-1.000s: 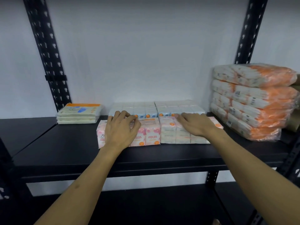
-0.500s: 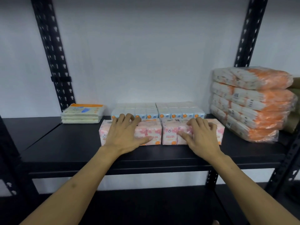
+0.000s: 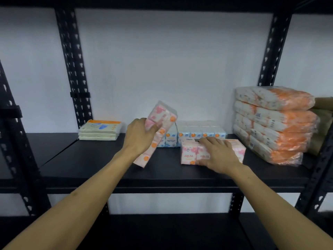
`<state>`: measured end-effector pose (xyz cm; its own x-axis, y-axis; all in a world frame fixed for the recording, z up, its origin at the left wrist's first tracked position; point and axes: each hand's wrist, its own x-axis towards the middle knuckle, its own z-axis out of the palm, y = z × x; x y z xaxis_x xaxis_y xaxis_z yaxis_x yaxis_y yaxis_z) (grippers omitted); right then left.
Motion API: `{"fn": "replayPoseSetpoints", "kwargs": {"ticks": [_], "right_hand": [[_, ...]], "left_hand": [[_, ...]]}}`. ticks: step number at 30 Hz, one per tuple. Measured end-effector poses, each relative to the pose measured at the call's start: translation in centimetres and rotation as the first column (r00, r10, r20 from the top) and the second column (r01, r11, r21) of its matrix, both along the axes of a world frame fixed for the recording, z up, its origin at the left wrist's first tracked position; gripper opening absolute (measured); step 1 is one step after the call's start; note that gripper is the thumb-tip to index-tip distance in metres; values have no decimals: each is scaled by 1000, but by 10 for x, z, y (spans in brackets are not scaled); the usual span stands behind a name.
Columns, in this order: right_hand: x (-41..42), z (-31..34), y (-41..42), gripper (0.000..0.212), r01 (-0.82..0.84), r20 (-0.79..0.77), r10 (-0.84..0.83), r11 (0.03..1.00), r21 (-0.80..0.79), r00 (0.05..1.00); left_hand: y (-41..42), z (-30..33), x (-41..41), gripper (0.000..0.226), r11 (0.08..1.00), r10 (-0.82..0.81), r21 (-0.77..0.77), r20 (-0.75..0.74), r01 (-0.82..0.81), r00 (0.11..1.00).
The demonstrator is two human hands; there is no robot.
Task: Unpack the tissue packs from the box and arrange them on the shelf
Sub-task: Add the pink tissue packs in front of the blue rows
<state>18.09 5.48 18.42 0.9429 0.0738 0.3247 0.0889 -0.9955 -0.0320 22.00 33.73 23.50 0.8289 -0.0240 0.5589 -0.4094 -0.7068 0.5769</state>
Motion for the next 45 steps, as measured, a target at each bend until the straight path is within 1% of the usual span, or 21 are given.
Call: {"fn": "replayPoseSetpoints", "kwargs": {"ticks": [3, 5, 6, 7, 9, 11, 13, 15, 16, 19, 20, 22, 24, 26, 27, 29, 31, 34, 37, 40, 45], "right_hand": [[1, 11, 5, 84, 17, -42, -17, 1000, -6, 999], [2, 18, 11, 80, 28, -59, -29, 999, -20, 998], [2, 21, 13, 78, 33, -59, -34, 999, -15, 998], [2, 23, 14, 75, 39, -52, -39, 999, 5, 998], [-1, 27, 17, 64, 38, 0, -38, 995, 92, 999], [-5, 34, 22, 50, -25, 110, -6, 961, 274, 994], [-10, 45, 29, 45, -143, 222, 30, 847, 512, 975], [-13, 58, 36, 45, -219, 267, 40, 696, 684, 963], [-13, 62, 39, 47, -231, 270, 37, 634, 738, 962], [-11, 59, 42, 52, -210, 233, 20, 513, 832, 972], [-11, 56, 40, 58, -207, 227, 18, 487, 849, 974], [-14, 56, 36, 80, -230, 245, 29, 466, 854, 969], [-15, 62, 32, 101, -287, 295, 71, 526, 800, 953], [-14, 73, 26, 110, -345, 353, 129, 661, 666, 927], [-12, 80, 24, 108, -349, 356, 157, 736, 580, 921], [-10, 94, 23, 89, -323, 324, 192, 846, 424, 926], [-8, 98, 24, 74, -299, 327, 178, 879, 370, 928], [-8, 90, 20, 66, -249, 421, 51, 868, 430, 905], [-13, 81, 4, 61, -169, 474, -132, 824, 540, 871], [-18, 64, -19, 61, -115, 430, -236, 753, 648, 872], [-36, 24, -44, 55, -66, 314, -290, 632, 772, 904]], "left_hand": [[3, 9, -7, 49, 998, -60, 4, 23, 60, 998], [8, 14, -11, 73, 990, -99, 111, 81, 89, 992], [11, 17, -13, 79, 977, -89, 203, 97, 68, 991], [15, 21, -13, 77, 958, -66, 285, 101, 35, 993], [25, 28, -9, 65, 937, -12, 350, 75, -15, 997], [35, 31, -7, 58, 928, 31, 370, 47, -46, 998], [40, 37, -10, 60, 901, 96, 421, 53, -110, 994], [40, 46, -15, 69, 829, 133, 519, 181, -209, 974], [40, 51, -16, 73, 807, 114, 549, 218, -219, 969], [35, 62, -18, 87, 779, 72, 609, 154, -152, 985], [33, 62, -18, 92, 760, 74, 631, 152, -155, 986], [32, 60, -18, 100, 740, 73, 651, 169, -167, 983], [33, 57, -18, 105, 749, 72, 640, 175, -169, 982], [33, 55, -18, 101, 765, 55, 620, 209, -176, 976], [32, 53, -18, 97, 783, 48, 596, 229, -179, 972], [33, 47, -19, 92, 832, 47, 527, 249, -176, 967], [36, 43, -20, 88, 885, 78, 429, 248, -182, 966], [47, 35, -20, 83, 943, 170, 242, 238, -228, 956], [55, 16, -21, 81, 952, 240, 146, 184, -268, 953], [55, -10, -26, 82, 952, 286, 79, 122, -297, 950], [55, -43, -31, 82, 952, 304, -24, -31, -305, 952]]}}
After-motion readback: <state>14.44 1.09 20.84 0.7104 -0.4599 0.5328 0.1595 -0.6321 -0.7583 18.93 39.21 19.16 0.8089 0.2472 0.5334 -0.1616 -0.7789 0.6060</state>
